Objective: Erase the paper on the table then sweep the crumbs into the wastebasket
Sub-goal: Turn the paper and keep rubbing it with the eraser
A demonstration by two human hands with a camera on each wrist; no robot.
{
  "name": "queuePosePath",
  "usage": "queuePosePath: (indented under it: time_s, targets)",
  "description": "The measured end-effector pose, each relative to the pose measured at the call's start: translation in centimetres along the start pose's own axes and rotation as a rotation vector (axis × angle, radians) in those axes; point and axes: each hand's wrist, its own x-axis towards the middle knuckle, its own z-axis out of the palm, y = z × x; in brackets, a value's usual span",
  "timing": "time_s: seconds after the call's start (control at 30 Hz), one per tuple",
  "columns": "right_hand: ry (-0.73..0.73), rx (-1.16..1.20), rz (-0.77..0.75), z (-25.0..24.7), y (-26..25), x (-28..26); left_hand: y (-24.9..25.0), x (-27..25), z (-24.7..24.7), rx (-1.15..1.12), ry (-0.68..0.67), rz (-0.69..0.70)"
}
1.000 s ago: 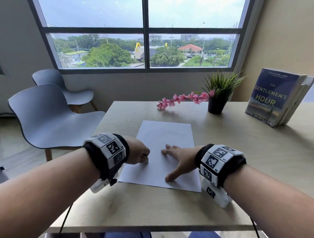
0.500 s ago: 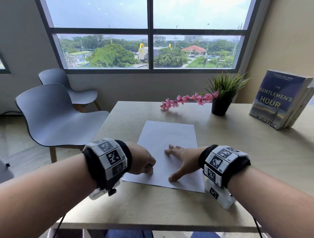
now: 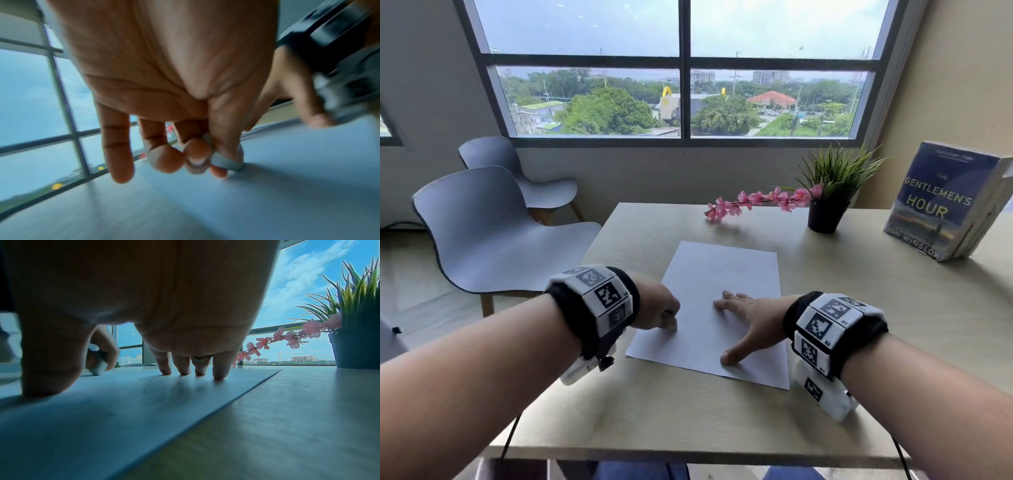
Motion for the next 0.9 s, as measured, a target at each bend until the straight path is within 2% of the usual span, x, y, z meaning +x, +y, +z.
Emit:
queuePosePath:
  time_s: [0.1,0.4,0.6,0.73,0.9]
  targets:
    - [0.002,0.01,0.002,0.0,-0.1,-0.2,-0.6,0.3,0.1,-0.034,0.015,-0.038]
    - [0.048,-0.02,0.056,-1.1,-2.0,-1.0,0.5,0.5,0.5,-0.06,0.022,0.03]
    - [-0.026,-0.149,0.04,-0.2,-3.6,0.5,1.1,0.6,0.4,-0.106,0.033,0.04]
    - [-0.044,-0.145,0.044,-0.2,-3.6,0.6,0.3,1.0,0.0,-0.081,0.045,0.002]
    - [-0.039,-0.129,0.033,-0.1,-3.4,0.7,1.8,0.8,0.4,-0.005,0.022,0.097]
